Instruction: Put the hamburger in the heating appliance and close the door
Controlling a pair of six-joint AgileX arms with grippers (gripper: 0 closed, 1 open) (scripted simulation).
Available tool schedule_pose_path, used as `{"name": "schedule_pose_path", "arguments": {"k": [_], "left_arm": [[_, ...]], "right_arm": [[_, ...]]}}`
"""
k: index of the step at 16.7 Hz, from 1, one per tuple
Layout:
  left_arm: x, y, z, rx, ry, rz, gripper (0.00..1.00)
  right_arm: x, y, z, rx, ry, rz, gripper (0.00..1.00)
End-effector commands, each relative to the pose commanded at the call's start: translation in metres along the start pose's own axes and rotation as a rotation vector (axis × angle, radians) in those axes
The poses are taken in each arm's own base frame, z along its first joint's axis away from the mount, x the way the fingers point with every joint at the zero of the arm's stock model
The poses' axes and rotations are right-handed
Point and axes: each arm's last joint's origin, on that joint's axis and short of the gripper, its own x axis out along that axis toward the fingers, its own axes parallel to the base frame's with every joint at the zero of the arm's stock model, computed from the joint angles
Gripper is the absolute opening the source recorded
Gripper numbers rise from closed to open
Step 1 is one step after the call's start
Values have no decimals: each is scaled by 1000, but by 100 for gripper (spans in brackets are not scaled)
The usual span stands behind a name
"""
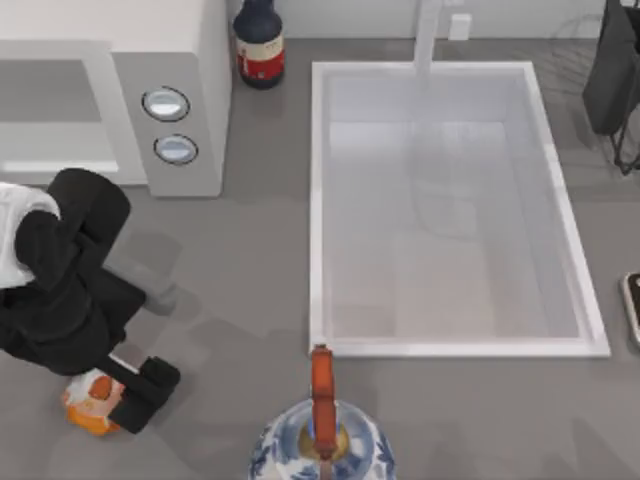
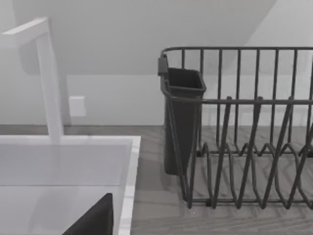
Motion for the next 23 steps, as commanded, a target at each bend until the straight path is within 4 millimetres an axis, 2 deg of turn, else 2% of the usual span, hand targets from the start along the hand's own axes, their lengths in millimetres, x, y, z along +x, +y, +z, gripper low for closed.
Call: {"name": "schedule_pose_path", "arguments": {"k": [12, 20, 21, 23], "left_arm": [[0, 0, 0, 0, 0, 0, 2], [0, 0, 0, 0, 0, 0, 0], [-22, 1, 1, 0, -39, -8, 0], [-25, 1, 3, 2, -37, -8, 0]], "right_arm": [[0, 0, 0, 0, 0, 0, 100], [0, 0, 0, 0, 0, 0, 100], [0, 0, 0, 0, 0, 0, 100], [0, 0, 0, 0, 0, 0, 100]]}}
